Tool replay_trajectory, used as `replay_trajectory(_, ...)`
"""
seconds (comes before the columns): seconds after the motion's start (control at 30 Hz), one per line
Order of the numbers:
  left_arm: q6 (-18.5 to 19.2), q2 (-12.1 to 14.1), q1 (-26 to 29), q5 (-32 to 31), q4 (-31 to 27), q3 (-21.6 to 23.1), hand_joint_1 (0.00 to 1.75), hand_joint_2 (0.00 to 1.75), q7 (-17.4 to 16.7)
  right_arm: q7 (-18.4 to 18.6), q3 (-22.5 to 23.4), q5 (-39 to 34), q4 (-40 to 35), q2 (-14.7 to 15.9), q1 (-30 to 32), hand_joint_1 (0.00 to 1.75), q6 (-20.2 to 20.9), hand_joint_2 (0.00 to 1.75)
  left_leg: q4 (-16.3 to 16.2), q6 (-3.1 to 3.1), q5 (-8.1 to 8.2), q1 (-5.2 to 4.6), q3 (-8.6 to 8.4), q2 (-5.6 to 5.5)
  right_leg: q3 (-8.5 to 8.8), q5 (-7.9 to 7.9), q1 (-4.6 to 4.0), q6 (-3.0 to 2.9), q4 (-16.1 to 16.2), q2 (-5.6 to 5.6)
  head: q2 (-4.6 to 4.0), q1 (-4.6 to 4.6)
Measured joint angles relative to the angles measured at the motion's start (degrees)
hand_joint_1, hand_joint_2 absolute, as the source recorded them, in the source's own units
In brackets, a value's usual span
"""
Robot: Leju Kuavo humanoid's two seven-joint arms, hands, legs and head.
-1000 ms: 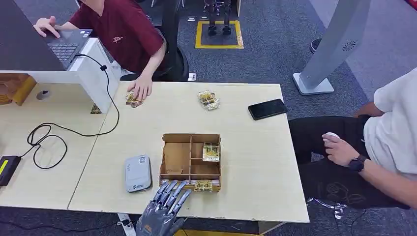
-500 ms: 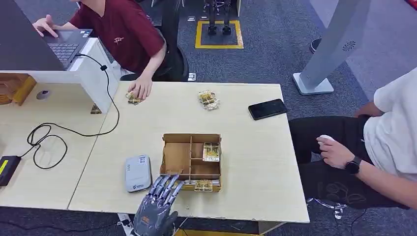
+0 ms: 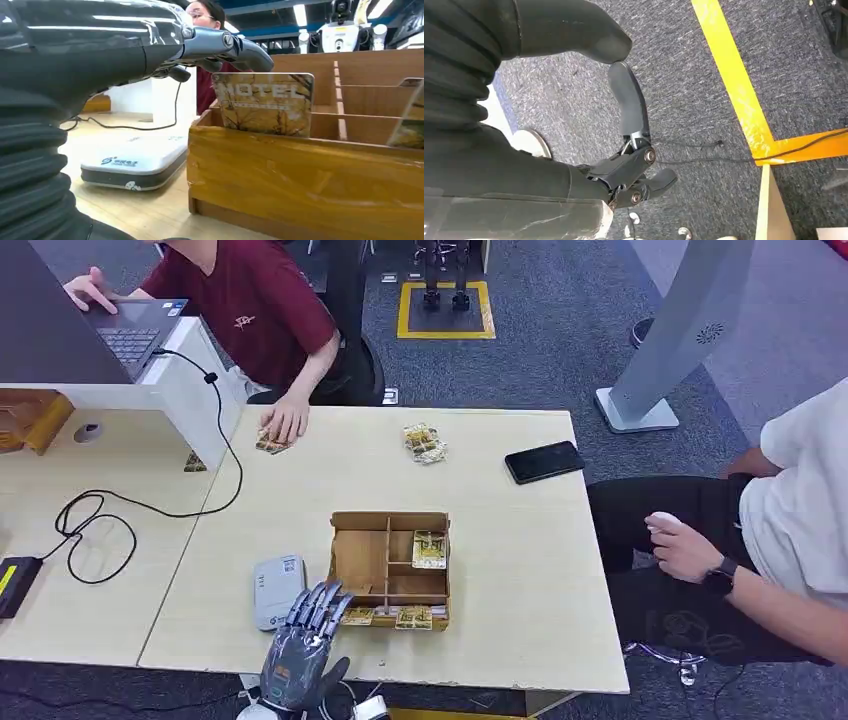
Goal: Pass the card to the sensor for recognition and then transmit it.
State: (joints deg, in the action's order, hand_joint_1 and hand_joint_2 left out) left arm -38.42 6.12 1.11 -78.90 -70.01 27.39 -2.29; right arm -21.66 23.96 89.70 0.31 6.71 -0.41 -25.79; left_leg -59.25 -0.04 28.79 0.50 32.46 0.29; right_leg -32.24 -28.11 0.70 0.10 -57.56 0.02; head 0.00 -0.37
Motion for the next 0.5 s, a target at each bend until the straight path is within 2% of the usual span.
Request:
replay_trajectory(0.2, 0.00, -0.02, 0.00, 0.35, 0.00, -0.26, 0.00, 1.75, 0.11, -0.02, -0.20, 0.00, 0.00, 0.00, -0.13, 0.00, 0.07, 1.75, 0.00, 0.00, 0.00, 0.00, -0.01, 0.00, 0.00, 0.00, 0.00, 0.00, 0.00, 0.00, 0.00, -0.02)
replay_trajectory(0.5, -0.02, -0.09, 0.08, 2.45, -0.11, -1.55, 0.00, 1.75, 2.01, -0.02, -0.31, 0.00, 0.00, 0.00, -0.21, 0.00, 0.18, 1.75, 0.00, 0.00, 0.00, 0.00, 0.00, 0.00, 0.00, 0.00, 0.00, 0.00, 0.00, 0.00, 0.00, -0.02)
